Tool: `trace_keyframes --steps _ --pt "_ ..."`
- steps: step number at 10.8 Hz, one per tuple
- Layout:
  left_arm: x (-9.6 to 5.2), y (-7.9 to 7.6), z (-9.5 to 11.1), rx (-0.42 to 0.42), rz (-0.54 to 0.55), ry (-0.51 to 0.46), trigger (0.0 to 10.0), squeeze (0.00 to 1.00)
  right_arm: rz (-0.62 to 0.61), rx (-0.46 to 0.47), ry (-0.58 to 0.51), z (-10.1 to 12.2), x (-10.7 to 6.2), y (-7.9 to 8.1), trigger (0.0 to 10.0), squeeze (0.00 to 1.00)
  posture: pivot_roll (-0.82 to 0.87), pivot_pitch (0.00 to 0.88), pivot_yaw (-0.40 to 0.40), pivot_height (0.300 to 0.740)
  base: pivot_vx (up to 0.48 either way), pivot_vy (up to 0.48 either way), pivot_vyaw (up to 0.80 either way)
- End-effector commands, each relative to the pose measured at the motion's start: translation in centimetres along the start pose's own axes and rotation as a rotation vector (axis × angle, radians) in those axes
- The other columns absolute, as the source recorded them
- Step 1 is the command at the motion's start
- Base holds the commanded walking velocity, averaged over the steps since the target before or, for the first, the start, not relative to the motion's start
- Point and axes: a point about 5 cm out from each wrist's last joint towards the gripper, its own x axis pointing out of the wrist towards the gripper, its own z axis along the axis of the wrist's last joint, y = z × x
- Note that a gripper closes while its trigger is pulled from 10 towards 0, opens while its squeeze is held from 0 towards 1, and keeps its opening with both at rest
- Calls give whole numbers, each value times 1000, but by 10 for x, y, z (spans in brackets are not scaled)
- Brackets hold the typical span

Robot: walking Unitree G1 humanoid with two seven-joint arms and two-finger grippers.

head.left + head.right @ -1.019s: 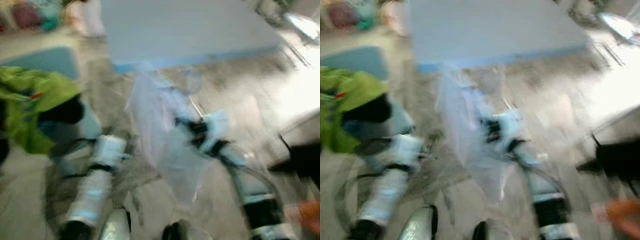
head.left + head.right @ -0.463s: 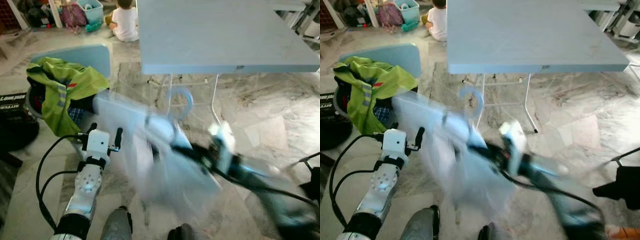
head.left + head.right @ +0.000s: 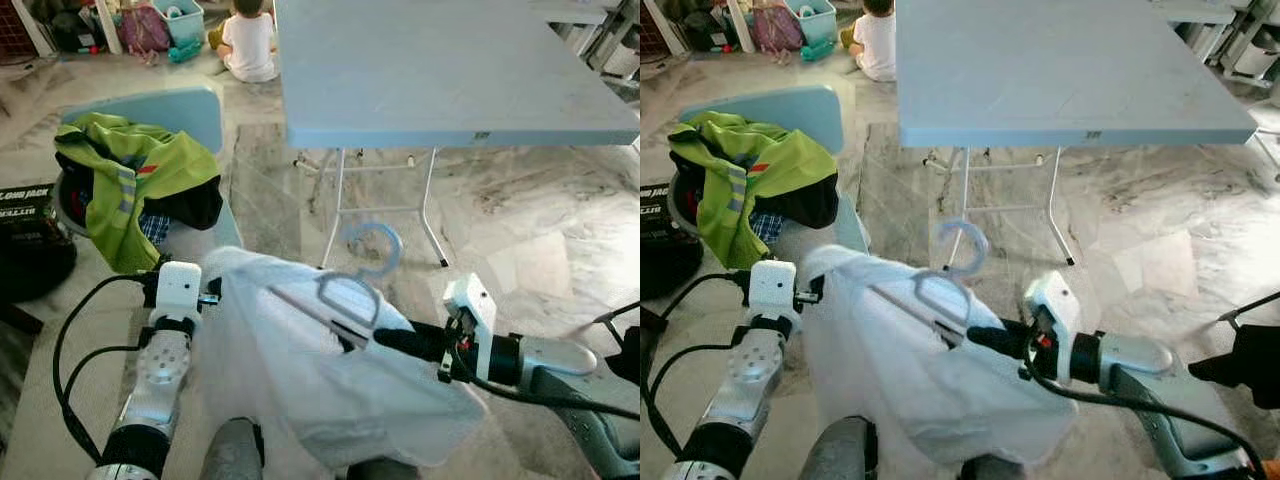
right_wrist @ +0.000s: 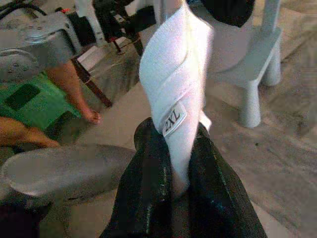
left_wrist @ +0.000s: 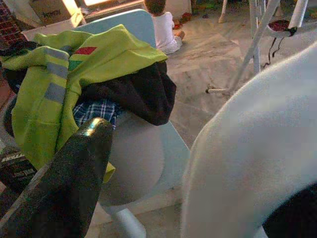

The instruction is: Hang hanger

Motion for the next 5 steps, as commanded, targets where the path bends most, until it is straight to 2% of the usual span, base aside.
trace_keyframes --steps 1,2,3,5 --pt "-1 6 2 9 23 -8 10000 0 27 -52 25 0 -3 1 10000 0 18 139 -80 740 0 0 0" --pt "-2 8 3 16 33 -22 10000 0 -51 -143 251 -33 -17 -13 10000 0 24 139 -84 740 0 0 0" --pt "-3 10 4 21 39 -30 10000 0 -35 -168 332 -45 -29 -15 10000 0 25 140 -86 740 0 0 0" --pt "-6 20 1 32 58 -28 10000 0 16 -166 356 -47 -52 -15 10000 0 18 146 -92 740 0 0 0"
